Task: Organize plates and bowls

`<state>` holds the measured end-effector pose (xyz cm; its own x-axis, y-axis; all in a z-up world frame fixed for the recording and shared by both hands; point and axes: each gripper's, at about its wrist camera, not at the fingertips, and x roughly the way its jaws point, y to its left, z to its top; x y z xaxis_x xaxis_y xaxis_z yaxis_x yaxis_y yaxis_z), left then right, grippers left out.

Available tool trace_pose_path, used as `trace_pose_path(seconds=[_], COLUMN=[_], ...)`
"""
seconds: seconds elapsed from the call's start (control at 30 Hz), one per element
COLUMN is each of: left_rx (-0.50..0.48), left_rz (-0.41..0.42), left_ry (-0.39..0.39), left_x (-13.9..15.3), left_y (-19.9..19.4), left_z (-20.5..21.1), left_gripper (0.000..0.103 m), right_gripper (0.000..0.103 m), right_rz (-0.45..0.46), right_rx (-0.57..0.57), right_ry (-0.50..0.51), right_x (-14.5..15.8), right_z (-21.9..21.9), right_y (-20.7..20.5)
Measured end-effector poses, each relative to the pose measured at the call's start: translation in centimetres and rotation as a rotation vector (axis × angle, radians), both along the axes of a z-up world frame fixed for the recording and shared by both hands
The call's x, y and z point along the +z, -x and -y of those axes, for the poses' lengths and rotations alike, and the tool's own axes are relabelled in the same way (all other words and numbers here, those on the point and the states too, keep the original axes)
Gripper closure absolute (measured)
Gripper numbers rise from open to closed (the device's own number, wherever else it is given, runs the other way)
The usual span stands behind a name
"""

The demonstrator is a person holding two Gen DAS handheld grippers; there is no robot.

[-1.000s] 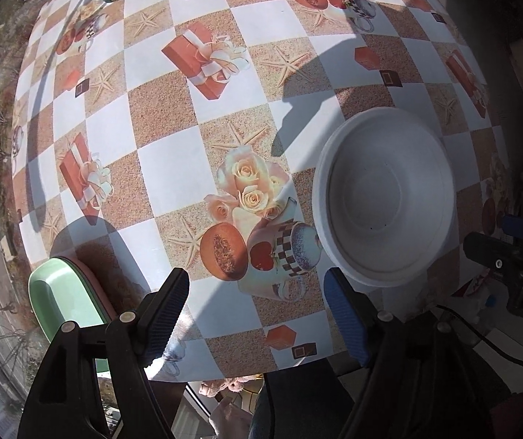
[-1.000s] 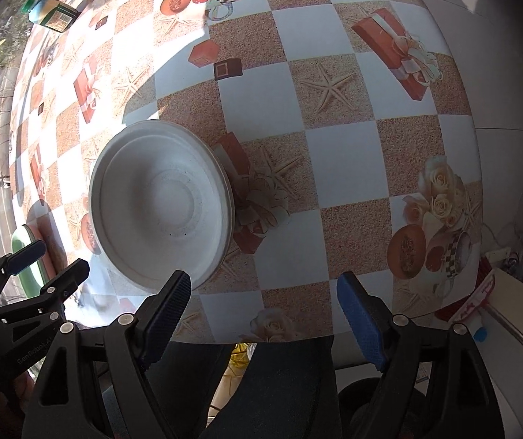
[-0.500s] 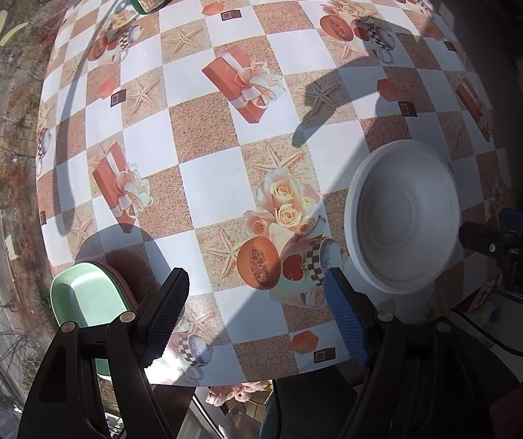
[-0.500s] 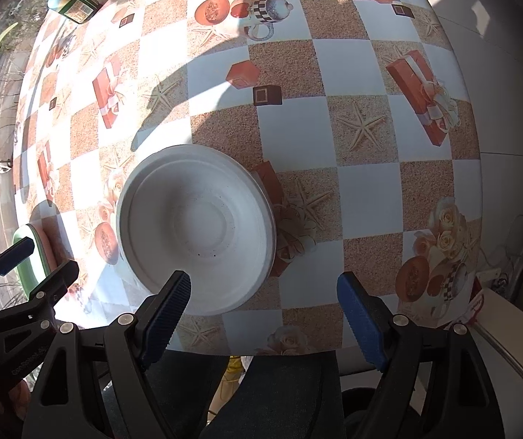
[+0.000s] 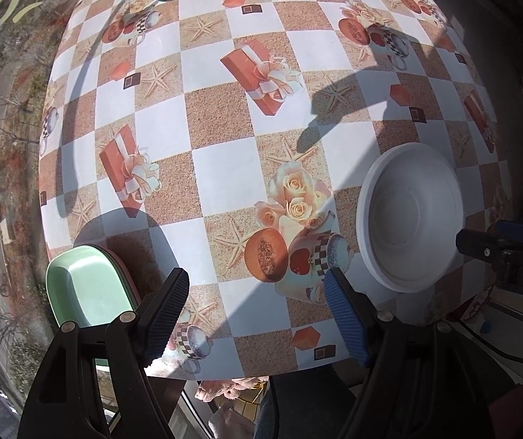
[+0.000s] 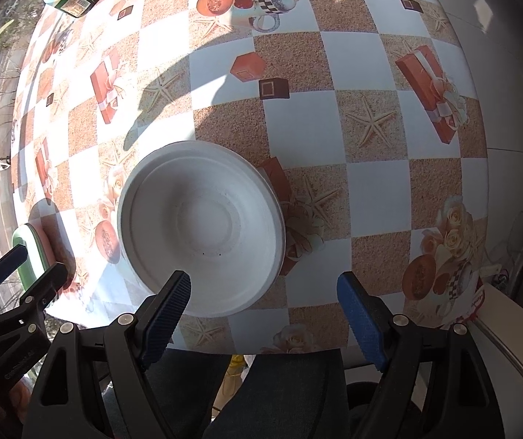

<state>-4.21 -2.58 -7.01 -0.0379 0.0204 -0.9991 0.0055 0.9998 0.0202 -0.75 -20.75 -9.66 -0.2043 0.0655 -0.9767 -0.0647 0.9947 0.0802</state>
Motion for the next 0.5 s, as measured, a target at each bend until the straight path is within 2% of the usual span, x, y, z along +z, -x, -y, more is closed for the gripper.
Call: trace_pose_path(seconds=[0.5], left_rx=[0.054], left_rz=[-0.011], left_ry=[0.054], left_x=[-0.8], left_y=[0.4], left_z=[-0.9], left_gripper=[0.024], right_gripper=[0.020], right_rz=[-0.060], right_rx=[0.027], right_ry=[0.052], right_x=[-1.7], right_z=[-0.4], right_y=[0.8])
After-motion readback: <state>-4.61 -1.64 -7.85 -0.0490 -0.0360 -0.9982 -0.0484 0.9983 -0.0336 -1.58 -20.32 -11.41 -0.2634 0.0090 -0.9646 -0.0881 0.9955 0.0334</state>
